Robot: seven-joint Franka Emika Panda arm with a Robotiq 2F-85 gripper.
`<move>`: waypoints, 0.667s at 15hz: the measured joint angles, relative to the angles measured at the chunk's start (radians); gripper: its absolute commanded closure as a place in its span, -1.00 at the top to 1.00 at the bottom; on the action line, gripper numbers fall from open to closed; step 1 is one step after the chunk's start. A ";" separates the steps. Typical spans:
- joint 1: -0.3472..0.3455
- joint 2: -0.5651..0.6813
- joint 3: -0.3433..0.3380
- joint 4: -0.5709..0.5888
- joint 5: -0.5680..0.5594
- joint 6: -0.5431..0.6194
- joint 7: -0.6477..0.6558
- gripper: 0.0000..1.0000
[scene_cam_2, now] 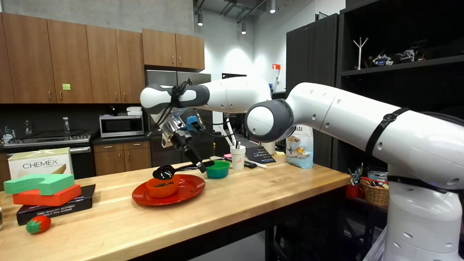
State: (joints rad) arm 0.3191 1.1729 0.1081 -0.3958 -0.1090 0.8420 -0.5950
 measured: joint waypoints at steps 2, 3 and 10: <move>0.006 0.009 -0.009 -0.002 -0.010 -0.026 0.028 -0.98; 0.010 0.012 -0.018 -0.004 -0.024 -0.038 0.047 -0.98; 0.076 0.046 -0.099 0.011 -0.181 -0.050 0.062 -0.98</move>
State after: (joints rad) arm 0.3953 1.2186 0.0092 -0.3850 -0.2902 0.7916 -0.5328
